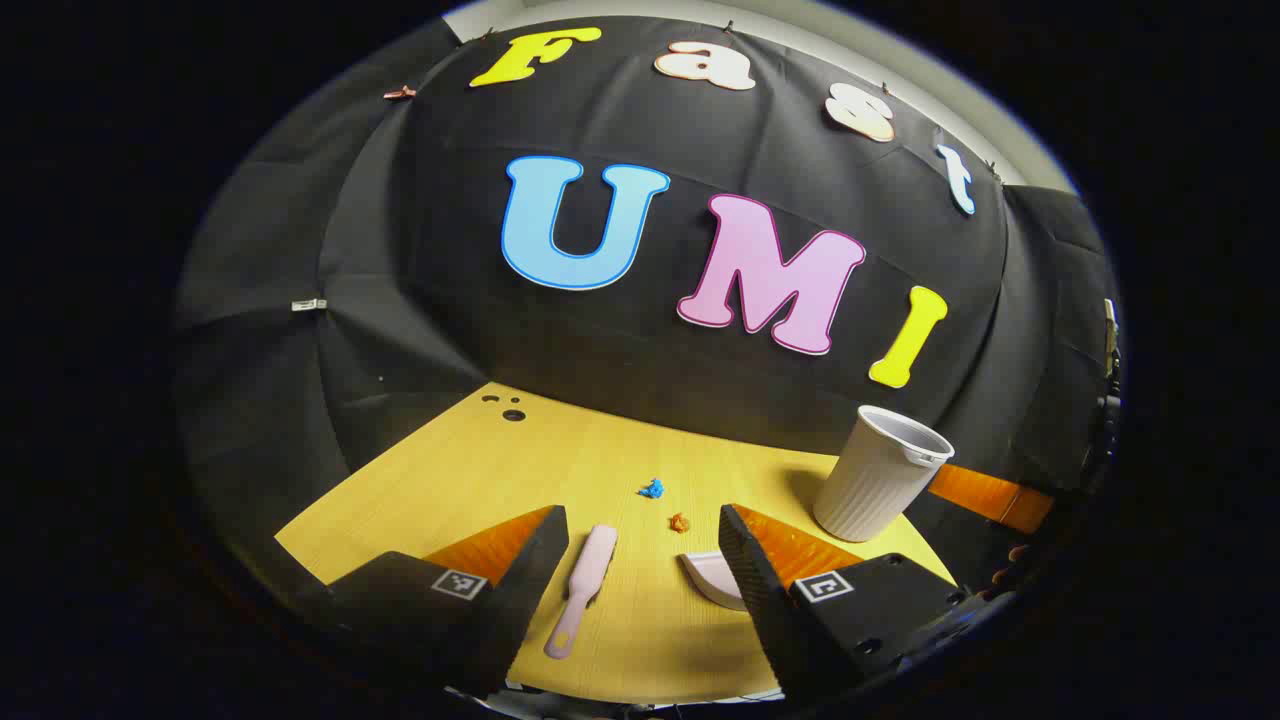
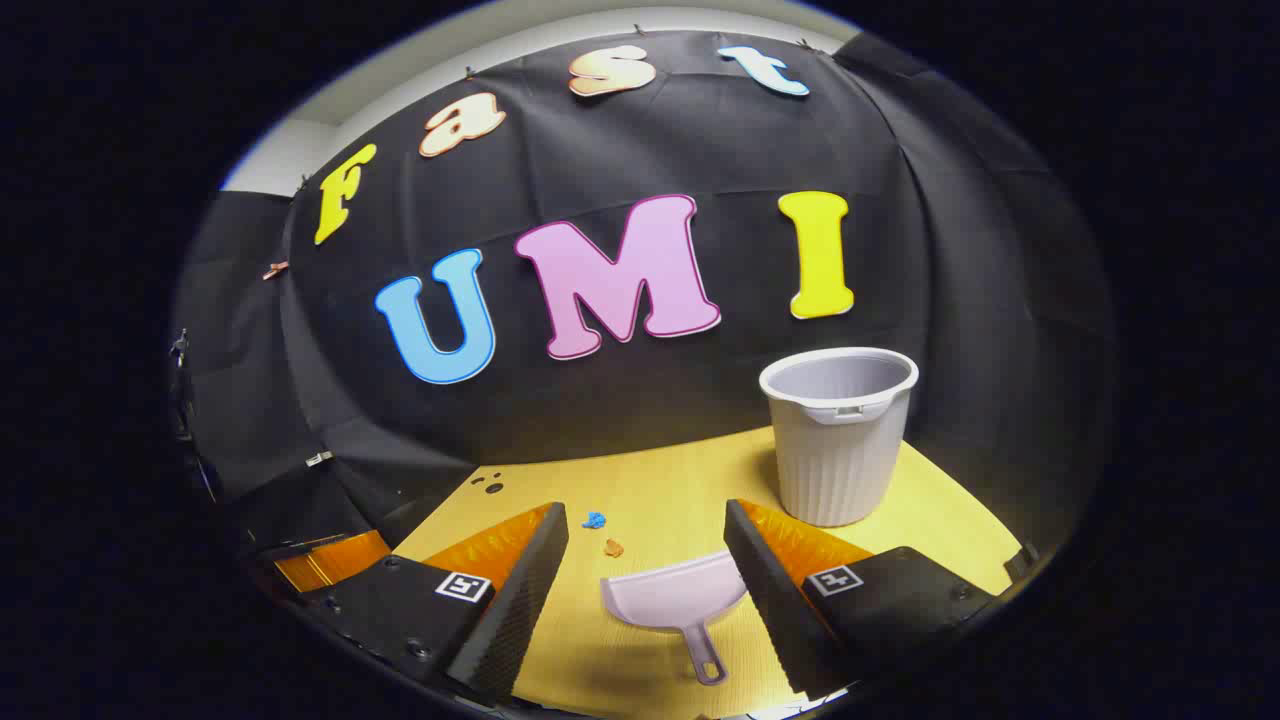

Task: Pick up the small broom and dustpan from the desktop, sweep the trash into the dustpan with the broom, and then empty the trash into the garbage bin.

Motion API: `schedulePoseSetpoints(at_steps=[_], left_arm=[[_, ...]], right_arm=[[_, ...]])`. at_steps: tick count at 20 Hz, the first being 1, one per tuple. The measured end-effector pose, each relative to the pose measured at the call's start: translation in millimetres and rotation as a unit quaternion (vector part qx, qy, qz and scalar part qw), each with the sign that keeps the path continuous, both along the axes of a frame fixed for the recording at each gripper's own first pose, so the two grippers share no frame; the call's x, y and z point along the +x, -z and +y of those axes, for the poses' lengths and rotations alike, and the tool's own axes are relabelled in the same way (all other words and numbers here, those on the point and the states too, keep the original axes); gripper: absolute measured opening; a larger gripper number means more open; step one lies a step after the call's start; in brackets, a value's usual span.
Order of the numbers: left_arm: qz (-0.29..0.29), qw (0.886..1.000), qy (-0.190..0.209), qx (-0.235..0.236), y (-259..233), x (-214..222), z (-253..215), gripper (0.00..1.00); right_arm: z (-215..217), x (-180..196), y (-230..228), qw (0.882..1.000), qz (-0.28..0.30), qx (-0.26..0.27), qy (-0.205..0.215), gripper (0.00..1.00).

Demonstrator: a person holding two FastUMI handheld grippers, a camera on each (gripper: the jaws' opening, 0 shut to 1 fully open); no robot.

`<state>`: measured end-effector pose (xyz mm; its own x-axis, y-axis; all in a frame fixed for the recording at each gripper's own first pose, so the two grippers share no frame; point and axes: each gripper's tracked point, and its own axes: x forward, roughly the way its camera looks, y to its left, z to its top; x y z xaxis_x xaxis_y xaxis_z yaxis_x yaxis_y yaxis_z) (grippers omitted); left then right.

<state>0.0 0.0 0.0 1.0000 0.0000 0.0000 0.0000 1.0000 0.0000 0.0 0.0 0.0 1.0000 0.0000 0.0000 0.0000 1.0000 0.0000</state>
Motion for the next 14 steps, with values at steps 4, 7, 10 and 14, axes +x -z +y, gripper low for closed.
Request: schedulePoseSetpoints(at_steps=[4,7,10,14], left_arm=[[0.025,1.0,-0.011,-0.007,11,0,16,0.96],[0.035,0.999,-0.016,0.018,17,0,25,0.96],[0.046,0.998,-0.012,0.033,23,3,30,0.96],[0.092,0.996,0.009,0.016,46,13,31,0.96]], right_arm=[[5,4,1,0.999,0.002,-0.038,-0.004,0.98],[7,10,11,0.999,0.023,-0.031,-0.002,0.99],[4,15,20,0.999,0.046,-0.016,0.007,0.99],[-6,19,34,0.996,0.078,-0.018,0.024,0.99]])
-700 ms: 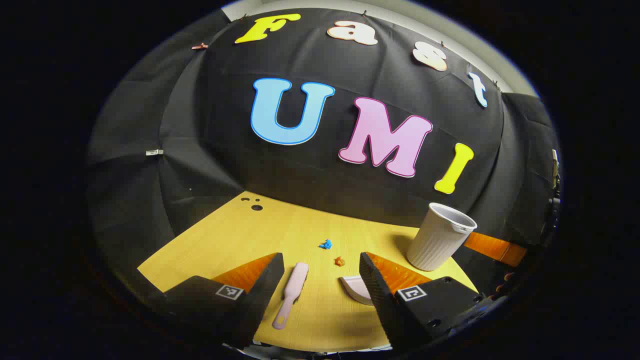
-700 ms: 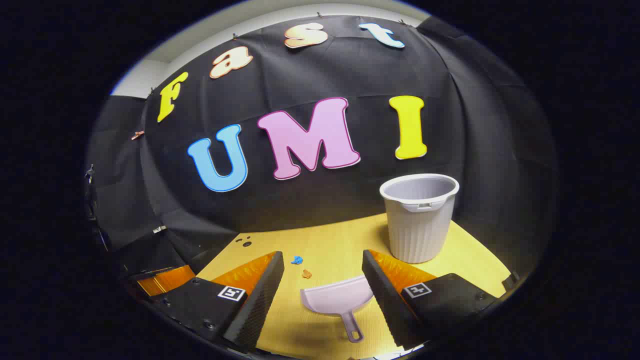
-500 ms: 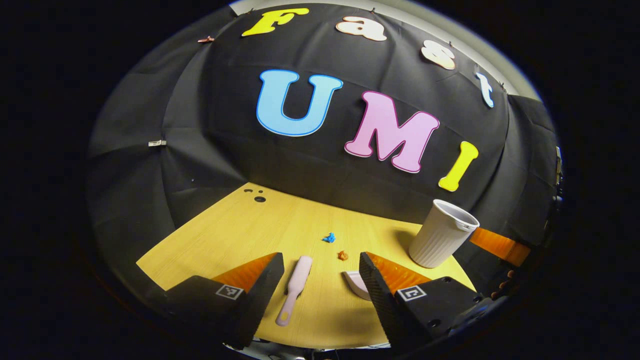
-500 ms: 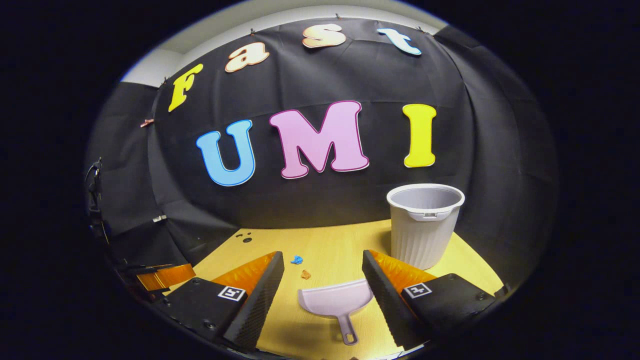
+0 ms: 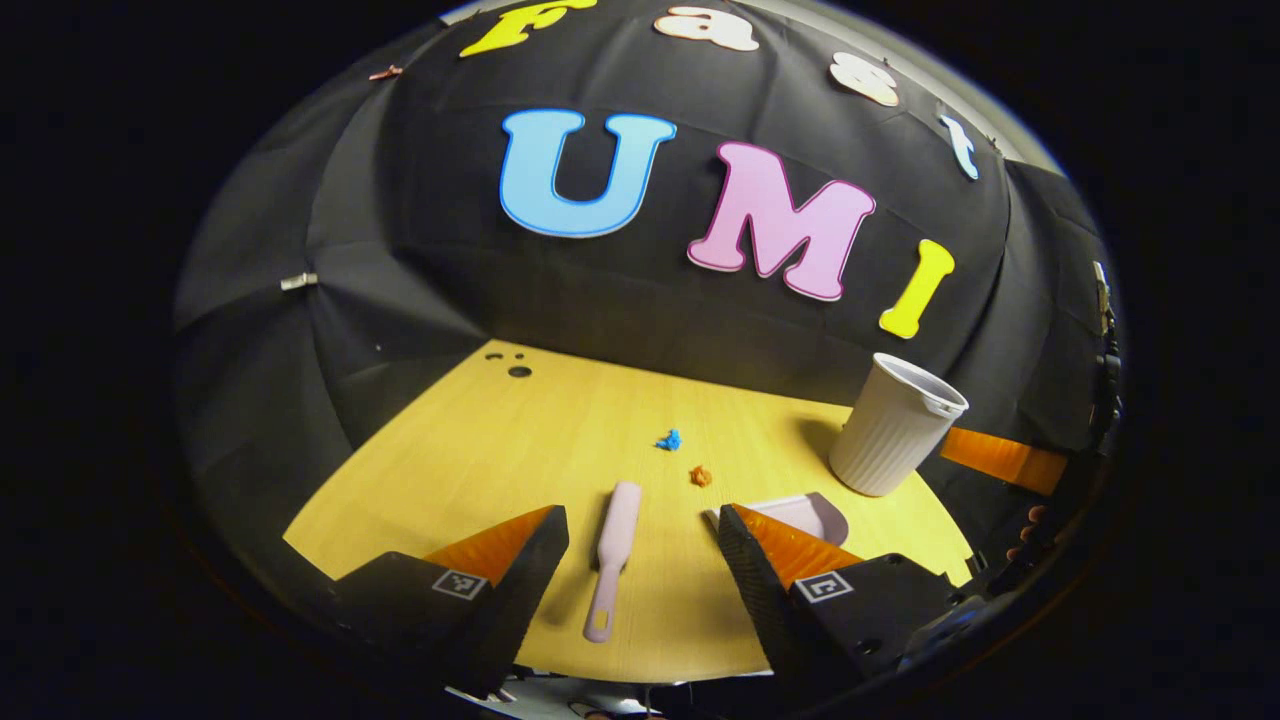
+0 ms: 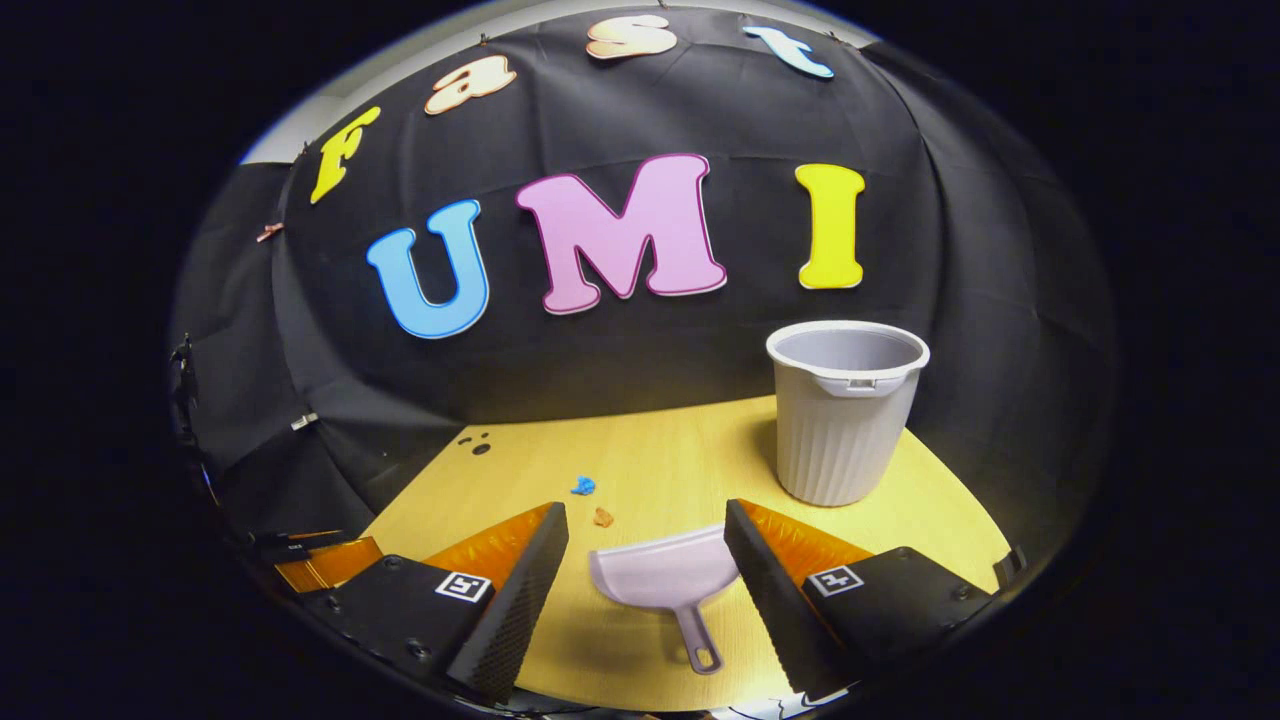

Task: Pick up the small broom and dustpan from the desktop, sweep the trash into the dustpan with the broom, and then empty the trash into the garbage bin.

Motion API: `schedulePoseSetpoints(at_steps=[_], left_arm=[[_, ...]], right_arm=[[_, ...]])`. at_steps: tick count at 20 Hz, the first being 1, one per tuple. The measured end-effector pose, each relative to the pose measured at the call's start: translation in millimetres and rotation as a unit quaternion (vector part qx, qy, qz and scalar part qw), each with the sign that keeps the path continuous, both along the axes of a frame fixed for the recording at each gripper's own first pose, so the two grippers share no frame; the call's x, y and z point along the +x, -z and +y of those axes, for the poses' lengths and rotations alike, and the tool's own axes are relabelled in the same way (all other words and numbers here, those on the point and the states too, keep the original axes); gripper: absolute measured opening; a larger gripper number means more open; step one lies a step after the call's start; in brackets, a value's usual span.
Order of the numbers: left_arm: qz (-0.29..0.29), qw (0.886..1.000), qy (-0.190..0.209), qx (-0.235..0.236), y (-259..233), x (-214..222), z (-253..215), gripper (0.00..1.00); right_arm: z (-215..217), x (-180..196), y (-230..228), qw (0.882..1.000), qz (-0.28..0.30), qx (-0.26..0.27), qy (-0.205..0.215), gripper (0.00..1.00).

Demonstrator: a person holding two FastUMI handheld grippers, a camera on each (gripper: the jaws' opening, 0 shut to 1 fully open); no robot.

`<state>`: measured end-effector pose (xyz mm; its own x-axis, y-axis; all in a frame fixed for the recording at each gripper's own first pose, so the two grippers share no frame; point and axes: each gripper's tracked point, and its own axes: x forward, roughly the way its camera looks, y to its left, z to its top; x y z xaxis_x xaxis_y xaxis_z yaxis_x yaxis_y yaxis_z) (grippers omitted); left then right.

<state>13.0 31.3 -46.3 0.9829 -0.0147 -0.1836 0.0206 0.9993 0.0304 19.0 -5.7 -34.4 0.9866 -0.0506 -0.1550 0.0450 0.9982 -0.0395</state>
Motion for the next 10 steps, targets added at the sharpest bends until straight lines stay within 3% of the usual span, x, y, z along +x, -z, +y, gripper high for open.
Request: schedulePoseSetpoints(at_steps=[3,7,10], left_arm=[[0.038,0.999,-0.001,-0.003,17,16,7,0.96],[0.146,0.989,0.004,-0.018,67,30,17,0.96],[0.192,0.981,0.001,0.012,89,41,26,0.96]], right_arm=[[-4,-1,14,1.0,0.023,-0.003,0.001,0.99],[-10,0,33,0.999,0.053,-0.006,0.003,0.99],[-10,1,49,0.997,0.079,-0.02,-0.006,0.99]])
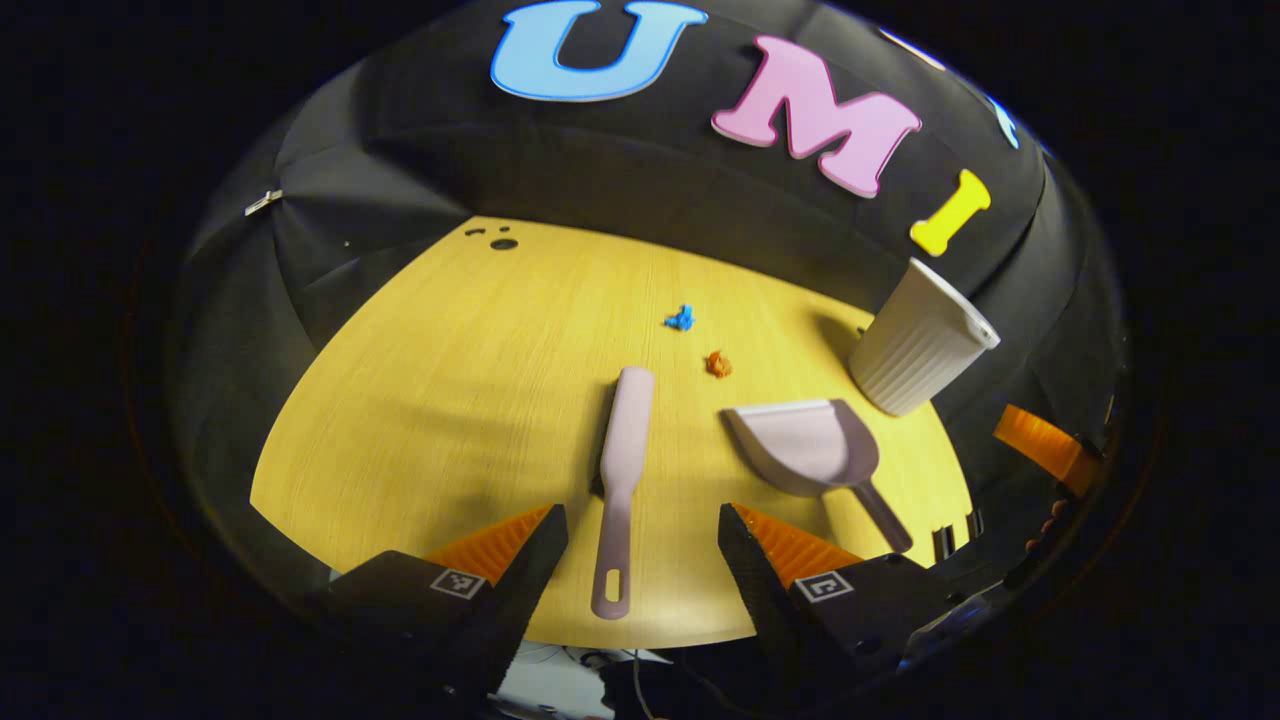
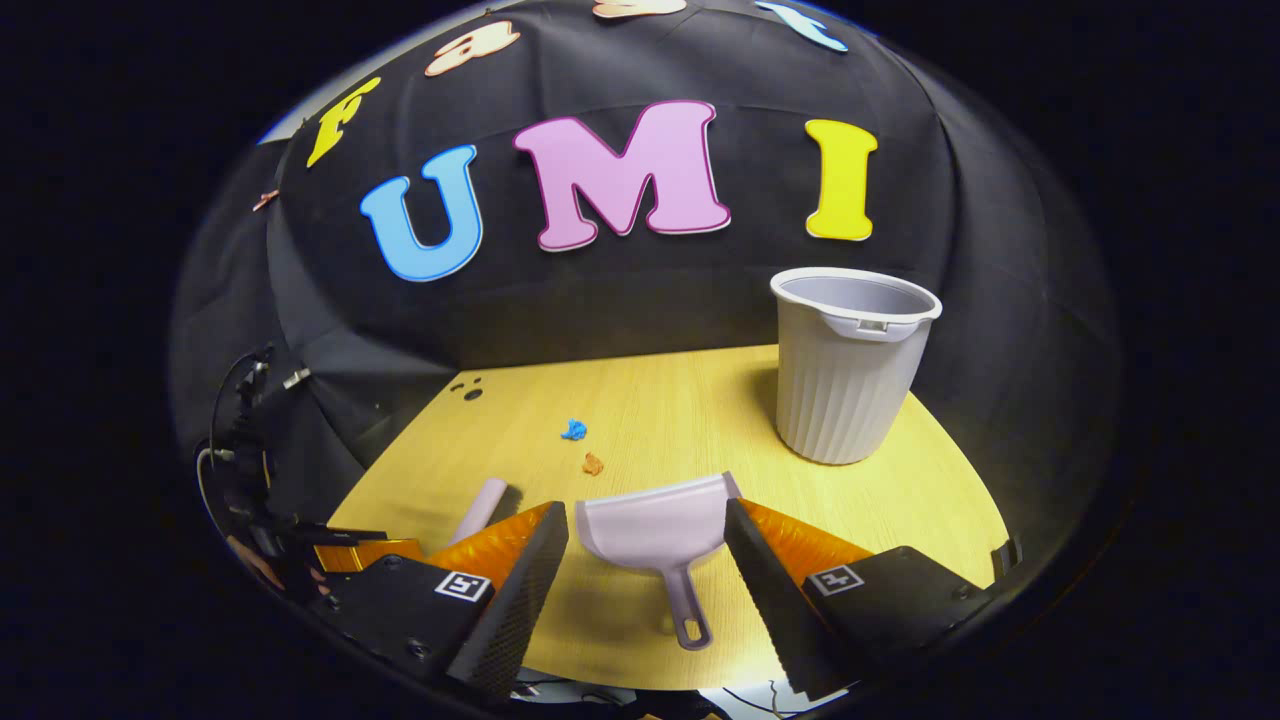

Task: Pick up the small broom and dustpan from the desktop, sweep the trash into the dustpan with the broom, and then empty the trash into the garbage bin.

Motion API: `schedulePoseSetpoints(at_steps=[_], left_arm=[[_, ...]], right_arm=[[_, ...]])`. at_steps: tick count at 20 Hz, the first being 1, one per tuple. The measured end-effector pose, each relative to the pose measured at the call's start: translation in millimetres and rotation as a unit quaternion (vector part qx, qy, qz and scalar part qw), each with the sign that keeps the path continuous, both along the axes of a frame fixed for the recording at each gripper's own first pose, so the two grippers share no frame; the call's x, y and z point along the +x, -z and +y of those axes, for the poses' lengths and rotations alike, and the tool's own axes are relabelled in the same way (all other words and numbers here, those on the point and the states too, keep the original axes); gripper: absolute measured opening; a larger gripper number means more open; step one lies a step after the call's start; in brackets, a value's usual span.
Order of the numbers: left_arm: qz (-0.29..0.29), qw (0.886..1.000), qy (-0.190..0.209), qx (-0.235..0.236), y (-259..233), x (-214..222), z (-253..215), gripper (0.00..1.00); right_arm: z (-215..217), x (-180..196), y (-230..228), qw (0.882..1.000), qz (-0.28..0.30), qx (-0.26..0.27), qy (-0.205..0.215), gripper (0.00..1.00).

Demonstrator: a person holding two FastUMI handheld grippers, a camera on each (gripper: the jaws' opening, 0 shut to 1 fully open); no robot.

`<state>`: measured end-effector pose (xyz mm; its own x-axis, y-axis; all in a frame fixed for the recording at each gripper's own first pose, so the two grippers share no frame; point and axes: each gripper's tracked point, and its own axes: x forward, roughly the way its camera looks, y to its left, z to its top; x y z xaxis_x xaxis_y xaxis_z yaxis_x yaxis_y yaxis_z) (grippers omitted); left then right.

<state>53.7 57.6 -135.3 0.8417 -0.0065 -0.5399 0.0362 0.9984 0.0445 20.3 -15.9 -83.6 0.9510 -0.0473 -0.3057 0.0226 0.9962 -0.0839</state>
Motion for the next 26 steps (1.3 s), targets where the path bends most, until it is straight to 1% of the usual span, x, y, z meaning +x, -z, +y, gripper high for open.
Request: schedulePoseSetpoints(at_steps=[3,5,6,10,11,14,15,18,20,21,22,23,24,25,26], left_arm=[[0.038,0.999,0.003,0.03,21,22,4,0.96],[0.076,0.996,0.003,0.047,36,32,11,0.96],[0.085,0.995,0.0,0.055,40,42,15,0.96],[0.129,0.989,-0.015,0.066,63,66,22,0.96],[0.136,0.988,-0.015,0.068,70,71,23,0.96],[0.152,0.984,-0.017,0.095,82,81,25,0.95],[0.152,0.983,-0.017,0.104,85,84,26,0.94],[0.151,0.981,-0.027,0.121,91,91,28,0.91],[0.144,0.982,-0.027,0.121,90,93,24,0.89],[0.147,0.981,-0.032,0.119,93,92,24,0.83],[0.141,0.983,-0.037,0.115,92,93,23,0.8],[0.14,0.983,-0.04,0.114,94,93,22,0.63],[0.139,0.983,-0.042,0.113,94,94,22,0.58],[0.135,0.984,-0.041,0.111,94,93,22,0.46],[0.13,0.984,-0.042,0.112,91,92,21,0.42]], right_arm=[[-4,6,8,1.0,0.019,-0.005,-0.005,0.99],[-10,11,13,1.0,0.029,-0.001,-0.001,0.99],[-13,13,17,0.999,0.034,0.003,0.001,0.99],[-24,16,46,0.997,0.075,0.02,0.007,0.99],[-26,16,57,0.996,0.09,0.019,0.007,0.99],[-35,17,91,0.99,0.14,0.018,0.014,0.99],[-36,19,100,0.988,0.152,0.021,0.016,0.99],[-42,20,116,0.983,0.178,0.039,0.025,0.99],[-49,20,125,0.979,0.194,0.05,0.038,0.99],[-52,20,128,0.977,0.2,0.054,0.043,0.99],[-53,20,130,0.976,0.203,0.058,0.045,0.99],[-53,20,130,0.976,0.205,0.059,0.046,0.99],[-52,20,131,0.976,0.207,0.058,0.045,0.99],[-51,20,132,0.975,0.209,0.058,0.041,0.99],[-49,18,134,0.975,0.213,0.057,0.039,0.99]])
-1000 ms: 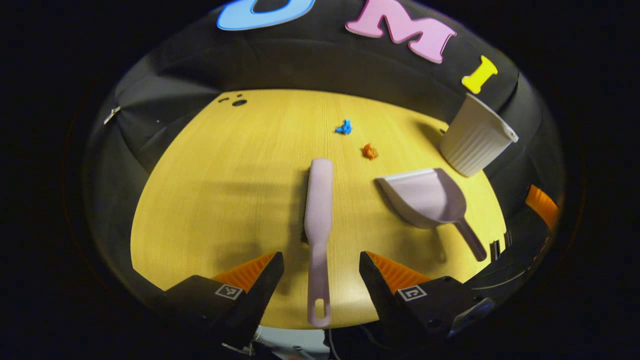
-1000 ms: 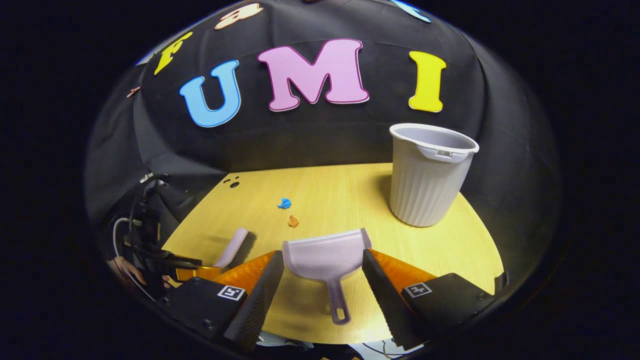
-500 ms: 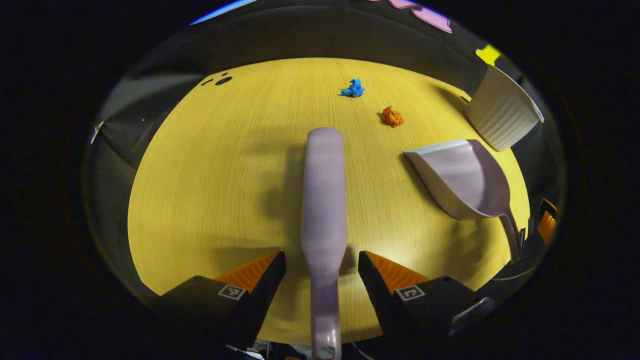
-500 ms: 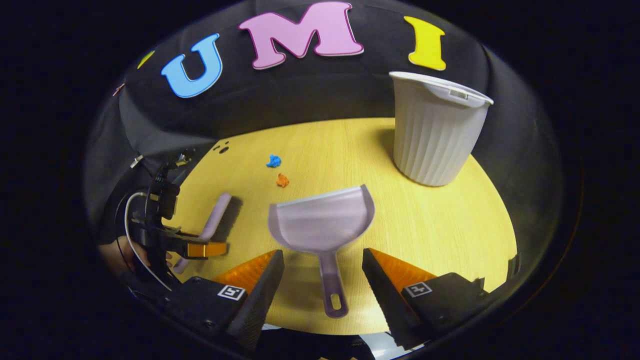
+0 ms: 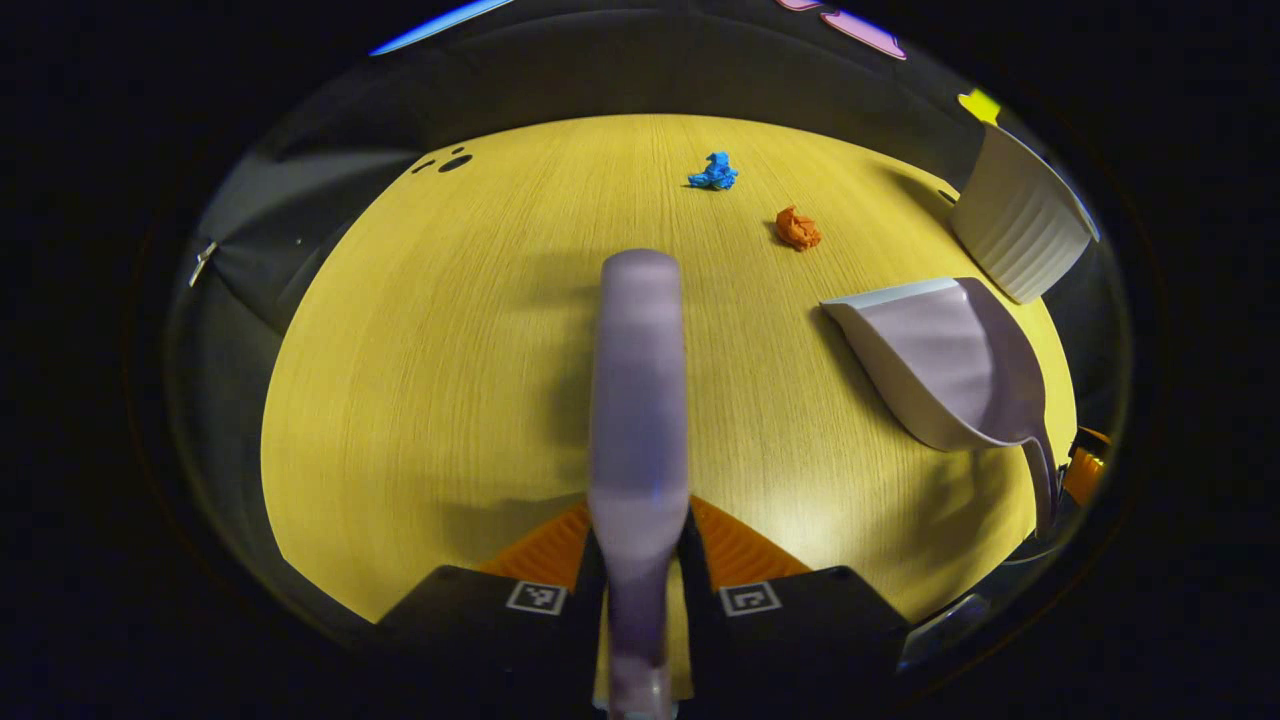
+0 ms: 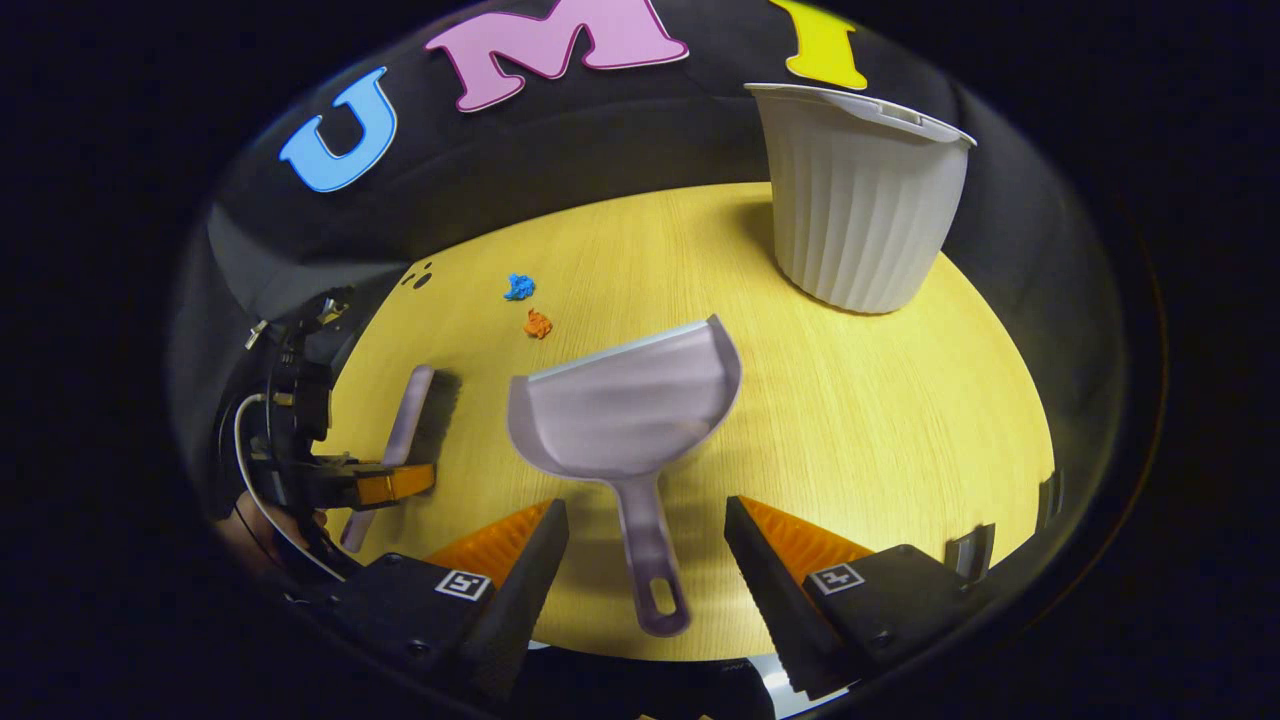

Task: Pick up the small broom and dustpan from the desktop, sweep the trash into the dustpan with the broom, and then empty the trash into the garbage bin.

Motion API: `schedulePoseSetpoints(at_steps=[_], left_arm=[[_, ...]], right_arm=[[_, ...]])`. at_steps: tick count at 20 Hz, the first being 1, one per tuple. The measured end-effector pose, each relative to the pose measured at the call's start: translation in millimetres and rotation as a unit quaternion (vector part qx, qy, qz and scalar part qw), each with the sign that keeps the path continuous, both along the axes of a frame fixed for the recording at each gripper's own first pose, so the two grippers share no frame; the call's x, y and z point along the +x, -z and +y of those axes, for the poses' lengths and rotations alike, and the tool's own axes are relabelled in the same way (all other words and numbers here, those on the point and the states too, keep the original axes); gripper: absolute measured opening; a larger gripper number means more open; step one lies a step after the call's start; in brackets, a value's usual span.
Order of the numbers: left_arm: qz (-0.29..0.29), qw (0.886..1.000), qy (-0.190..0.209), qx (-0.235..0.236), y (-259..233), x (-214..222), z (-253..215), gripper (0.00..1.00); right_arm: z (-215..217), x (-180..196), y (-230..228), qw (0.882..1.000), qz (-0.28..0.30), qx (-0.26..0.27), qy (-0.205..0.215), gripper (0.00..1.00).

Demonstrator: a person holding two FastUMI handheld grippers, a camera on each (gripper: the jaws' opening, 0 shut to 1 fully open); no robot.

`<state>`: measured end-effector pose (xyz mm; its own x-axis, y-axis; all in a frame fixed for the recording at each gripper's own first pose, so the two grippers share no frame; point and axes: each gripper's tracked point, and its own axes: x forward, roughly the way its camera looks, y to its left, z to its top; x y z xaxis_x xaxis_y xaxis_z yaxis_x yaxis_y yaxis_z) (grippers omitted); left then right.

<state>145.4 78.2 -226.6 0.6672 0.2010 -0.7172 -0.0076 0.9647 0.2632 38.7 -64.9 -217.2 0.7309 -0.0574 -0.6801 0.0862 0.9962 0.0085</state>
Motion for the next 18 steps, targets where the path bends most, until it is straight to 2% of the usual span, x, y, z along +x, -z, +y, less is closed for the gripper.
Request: schedulePoseSetpoints(at_steps=[1,5,8,10,14,18], left_arm=[[-0.01,1.0,0.003,-0.002,0,1,0,0.33],[-0.042,0.998,0.035,-0.01,1,-1,0,0.28],[-0.099,0.994,0.034,-0.003,-15,-10,8,0.25],[-0.123,0.992,0.037,-0.017,-23,-26,5,0.25],[-0.132,0.99,0.018,-0.042,-31,-60,16,0.25],[-0.153,0.988,-0.021,-0.024,-44,-86,44,0.25]], right_arm=[[1,-2,3,1.0,0.006,0.0,-0.001,0.99],[-2,-11,13,0.999,0.033,0.007,0.01,0.99],[-4,-13,15,0.999,0.04,0.011,0.02,0.98],[-6,-12,18,0.999,0.045,0.01,0.027,0.99],[-12,-5,36,0.996,0.075,0.014,0.043,0.99],[-14,5,57,0.994,0.102,-0.006,0.037,0.99]])
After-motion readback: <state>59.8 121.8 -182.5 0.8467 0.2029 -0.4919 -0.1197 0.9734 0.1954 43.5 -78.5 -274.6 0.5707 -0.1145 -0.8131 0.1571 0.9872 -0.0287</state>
